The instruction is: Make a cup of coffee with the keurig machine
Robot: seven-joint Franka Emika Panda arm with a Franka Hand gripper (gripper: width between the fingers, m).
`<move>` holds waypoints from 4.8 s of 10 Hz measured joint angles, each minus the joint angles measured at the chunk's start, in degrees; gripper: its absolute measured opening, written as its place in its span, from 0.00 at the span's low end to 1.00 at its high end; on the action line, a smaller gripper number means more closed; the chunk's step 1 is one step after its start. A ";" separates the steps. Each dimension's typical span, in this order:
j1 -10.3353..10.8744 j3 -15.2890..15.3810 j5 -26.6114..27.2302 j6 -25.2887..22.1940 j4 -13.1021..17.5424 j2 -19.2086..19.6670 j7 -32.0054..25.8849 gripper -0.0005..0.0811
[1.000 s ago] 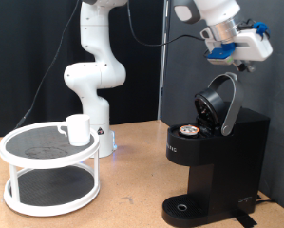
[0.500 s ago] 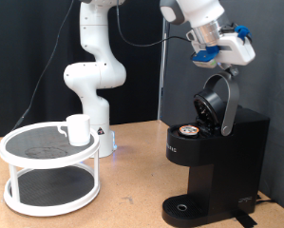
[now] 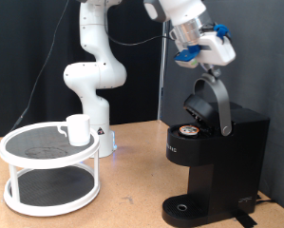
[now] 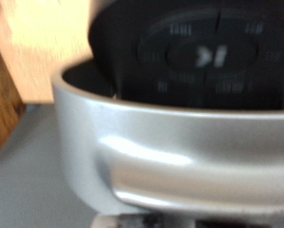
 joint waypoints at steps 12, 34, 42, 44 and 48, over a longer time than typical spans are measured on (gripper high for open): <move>-5.01 -1.36 -12.16 12.33 -9.68 5.86 -0.08 0.01; -6.29 -9.98 22.98 6.03 -24.47 -8.43 -34.79 0.01; -10.85 -12.38 13.11 -9.88 -30.20 -17.76 -24.13 0.01; -12.24 -15.71 10.21 -18.19 -29.51 -18.77 -24.21 0.01; -15.74 -20.94 8.68 -21.72 -29.97 -23.72 -28.28 0.01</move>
